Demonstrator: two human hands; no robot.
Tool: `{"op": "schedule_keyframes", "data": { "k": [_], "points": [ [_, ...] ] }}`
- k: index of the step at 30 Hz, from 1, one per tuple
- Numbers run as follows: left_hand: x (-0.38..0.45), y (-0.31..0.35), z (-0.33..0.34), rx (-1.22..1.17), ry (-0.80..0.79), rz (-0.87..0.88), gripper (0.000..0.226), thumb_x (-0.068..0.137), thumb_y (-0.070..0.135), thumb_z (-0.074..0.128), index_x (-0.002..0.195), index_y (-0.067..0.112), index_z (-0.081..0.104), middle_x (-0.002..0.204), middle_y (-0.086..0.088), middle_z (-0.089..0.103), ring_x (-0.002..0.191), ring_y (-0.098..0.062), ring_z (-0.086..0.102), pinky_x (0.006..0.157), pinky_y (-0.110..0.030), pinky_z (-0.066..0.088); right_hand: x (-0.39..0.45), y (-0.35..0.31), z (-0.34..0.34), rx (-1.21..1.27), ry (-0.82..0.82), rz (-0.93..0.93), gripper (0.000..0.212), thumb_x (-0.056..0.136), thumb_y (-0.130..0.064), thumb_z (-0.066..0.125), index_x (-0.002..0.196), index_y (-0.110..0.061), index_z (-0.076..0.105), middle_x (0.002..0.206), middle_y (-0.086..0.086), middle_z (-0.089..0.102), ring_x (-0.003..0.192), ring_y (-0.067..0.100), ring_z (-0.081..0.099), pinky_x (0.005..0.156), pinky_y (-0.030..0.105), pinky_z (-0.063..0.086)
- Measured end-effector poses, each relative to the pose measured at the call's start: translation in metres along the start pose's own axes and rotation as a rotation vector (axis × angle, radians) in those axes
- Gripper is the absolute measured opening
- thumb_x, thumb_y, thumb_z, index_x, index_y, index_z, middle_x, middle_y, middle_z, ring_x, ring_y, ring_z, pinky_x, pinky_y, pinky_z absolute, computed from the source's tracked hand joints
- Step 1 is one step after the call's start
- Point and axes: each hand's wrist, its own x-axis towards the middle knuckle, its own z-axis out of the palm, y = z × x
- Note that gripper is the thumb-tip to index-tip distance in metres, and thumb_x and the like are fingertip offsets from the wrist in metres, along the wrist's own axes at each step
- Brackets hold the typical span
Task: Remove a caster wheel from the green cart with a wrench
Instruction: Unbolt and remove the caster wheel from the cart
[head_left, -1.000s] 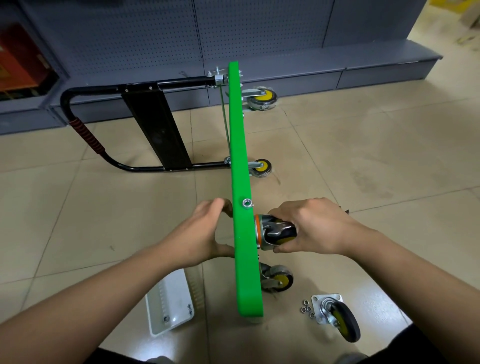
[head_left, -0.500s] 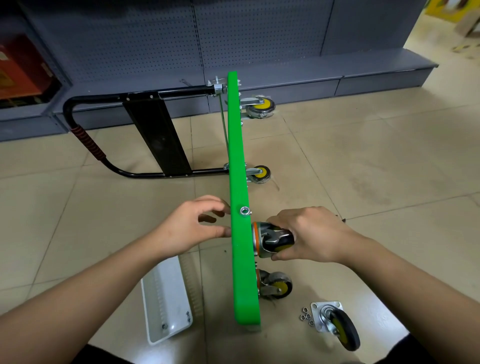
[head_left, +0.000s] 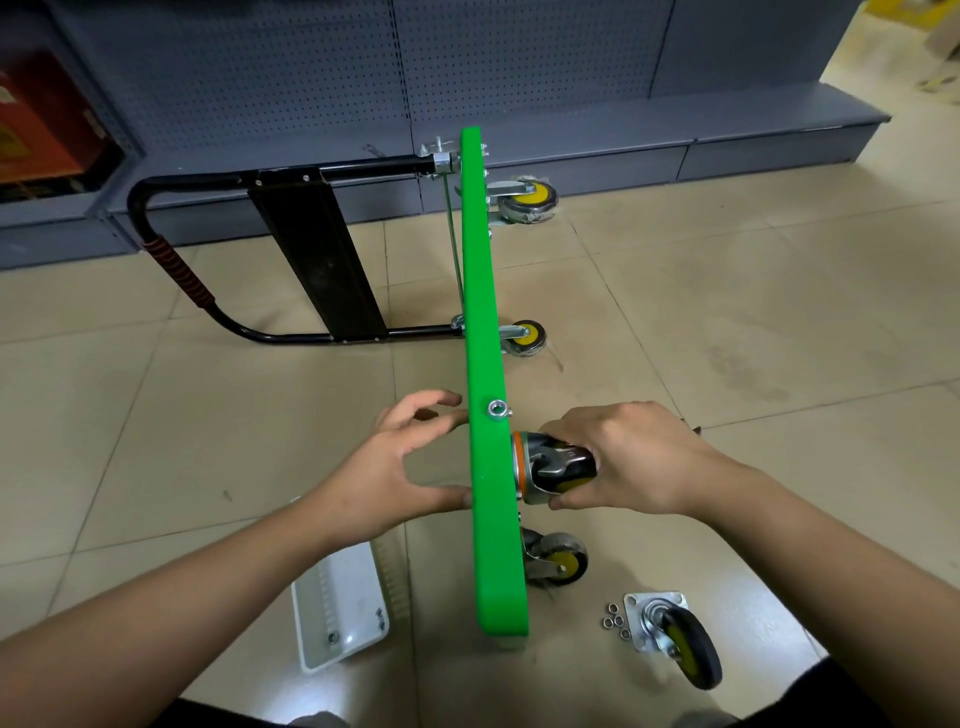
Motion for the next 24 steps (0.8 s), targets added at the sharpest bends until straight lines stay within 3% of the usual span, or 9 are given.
{"op": "schedule_keyframes", "data": {
  "k": [5,11,15,17,18,21,24],
  "points": [
    [0.000,0.004,0.003,0.073,0.052,0.019,0.077,0.066,0.077,0.069,0.137,0.048,0.056,0.146,0.027,0.033,0.135,-0.005,0.033,0.112,-0.022,0.028,0.000,0.000,-0.001,-0.007,-0.004,0.013,0.046,0.074,-0.074,0.056,0.102,-0.037,0.057,0.091,-0.014,0.061,0.084,0.011,0.060,0.063,0.032,0.047],
    [-0.002,0.001,0.005,0.032,0.019,-0.024,0.080,0.068,0.074,0.071,0.142,0.054,0.047,0.151,0.027,0.027,0.143,-0.008,0.029,0.119,-0.036,0.029,0.001,-0.001,-0.002,-0.025,-0.007,0.017,0.048,0.074,-0.073,0.057,0.103,-0.035,0.056,0.093,-0.014,0.061,0.085,0.011,0.060,0.065,0.032,0.049],
    [0.002,0.008,-0.009,0.129,-0.053,-0.019,0.084,0.066,0.075,0.073,0.142,0.047,0.051,0.149,0.033,0.023,0.139,0.000,0.020,0.114,-0.020,0.021,0.001,-0.001,-0.003,-0.020,-0.017,0.008,0.049,0.073,-0.075,0.054,0.102,-0.035,0.057,0.092,-0.013,0.061,0.085,0.012,0.060,0.060,0.030,0.042],
    [0.007,0.010,-0.022,0.239,-0.047,0.053,0.078,0.065,0.073,0.075,0.134,0.043,0.059,0.149,0.032,0.027,0.136,-0.002,0.021,0.110,-0.006,0.015,0.001,-0.001,-0.002,-0.014,-0.018,0.009,0.055,0.071,-0.078,0.048,0.104,-0.036,0.057,0.093,-0.014,0.062,0.086,0.012,0.061,0.060,0.030,0.042],
    [0.011,0.010,-0.028,0.297,-0.022,0.098,0.072,0.064,0.071,0.075,0.127,0.039,0.064,0.147,0.027,0.033,0.135,-0.006,0.022,0.110,-0.006,0.015,0.001,-0.001,-0.002,-0.011,-0.019,0.010,0.057,0.070,-0.079,0.046,0.106,-0.037,0.057,0.094,-0.014,0.062,0.087,0.012,0.061,0.061,0.030,0.043],
    [0.024,0.019,-0.042,0.437,0.073,0.229,0.063,0.065,0.057,0.081,0.117,0.027,0.061,0.139,0.014,0.046,0.133,-0.013,0.029,0.116,-0.027,0.024,0.002,0.000,-0.002,-0.011,-0.017,0.011,0.055,0.072,-0.078,0.051,0.108,-0.037,0.057,0.096,-0.014,0.062,0.088,0.011,0.061,0.062,0.030,0.045],
    [0.044,0.038,-0.052,0.608,0.029,0.442,0.074,0.066,0.049,0.083,0.130,0.025,0.055,0.143,0.008,0.047,0.140,-0.020,0.031,0.121,-0.035,0.025,0.001,0.000,-0.001,-0.008,-0.013,0.005,0.056,0.072,-0.078,0.053,0.109,-0.037,0.057,0.096,-0.013,0.063,0.089,0.012,0.062,0.063,0.031,0.045]
  ]
}}
